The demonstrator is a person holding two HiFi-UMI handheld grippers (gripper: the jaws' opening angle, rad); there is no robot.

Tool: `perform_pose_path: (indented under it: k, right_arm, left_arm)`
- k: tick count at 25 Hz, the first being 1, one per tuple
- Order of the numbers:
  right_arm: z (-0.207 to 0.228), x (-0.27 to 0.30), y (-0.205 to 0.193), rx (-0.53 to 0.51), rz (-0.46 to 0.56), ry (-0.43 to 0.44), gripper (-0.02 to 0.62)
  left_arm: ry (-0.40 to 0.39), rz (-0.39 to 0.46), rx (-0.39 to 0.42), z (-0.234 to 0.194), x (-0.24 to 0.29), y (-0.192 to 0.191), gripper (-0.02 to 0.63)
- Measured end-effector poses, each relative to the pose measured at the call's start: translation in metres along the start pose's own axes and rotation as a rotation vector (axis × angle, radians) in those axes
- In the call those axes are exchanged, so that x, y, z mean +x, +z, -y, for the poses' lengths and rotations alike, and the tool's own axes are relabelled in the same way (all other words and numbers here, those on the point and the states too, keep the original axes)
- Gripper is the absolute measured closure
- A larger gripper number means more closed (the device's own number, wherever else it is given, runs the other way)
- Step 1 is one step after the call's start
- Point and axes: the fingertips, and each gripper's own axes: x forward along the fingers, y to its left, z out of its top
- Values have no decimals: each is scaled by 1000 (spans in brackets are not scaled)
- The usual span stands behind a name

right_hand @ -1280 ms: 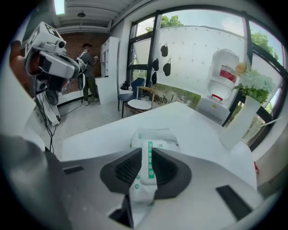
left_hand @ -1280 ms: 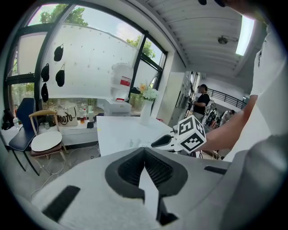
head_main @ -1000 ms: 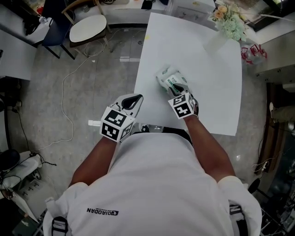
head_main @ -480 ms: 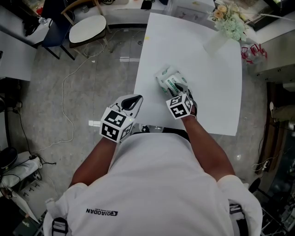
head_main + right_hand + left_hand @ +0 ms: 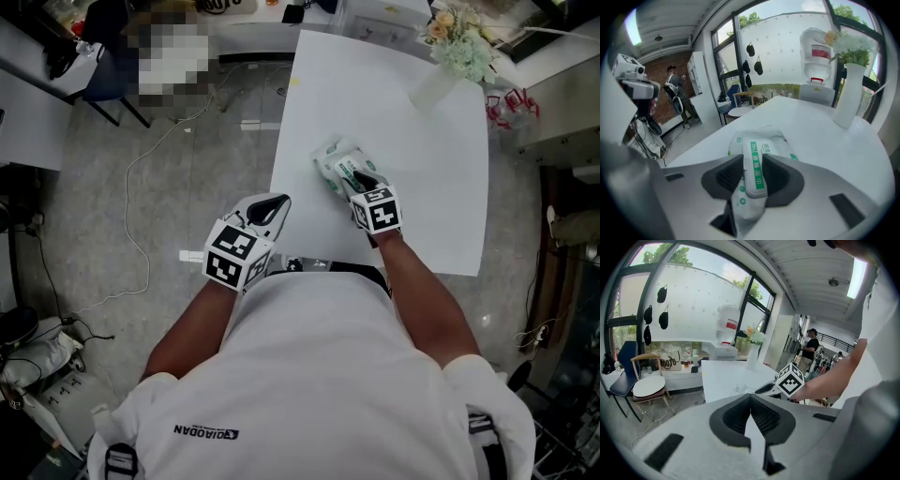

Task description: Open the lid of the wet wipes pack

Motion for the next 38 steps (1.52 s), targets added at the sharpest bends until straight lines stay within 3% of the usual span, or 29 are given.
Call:
perform_pose_path:
  k: [9, 13, 21, 27, 38]
  right_arm:
    - [3, -11, 10, 200, 67, 123, 499]
    - [5, -16, 16, 191, 82, 141, 514]
    - [35, -36, 37, 139, 155, 39, 563]
    - [74, -35, 37, 92, 120, -57, 575]
    - [108, -1, 19, 173, 20, -26, 552]
  left_arm:
    - [-10, 5, -5, 2, 5, 4, 607]
    - [-14, 4, -1, 4, 9, 5, 606]
    - [-14, 7, 17, 8, 16, 11, 607]
    - [-9, 3, 7, 13, 26, 14, 606]
    - [30, -13, -35, 15, 34, 14, 607]
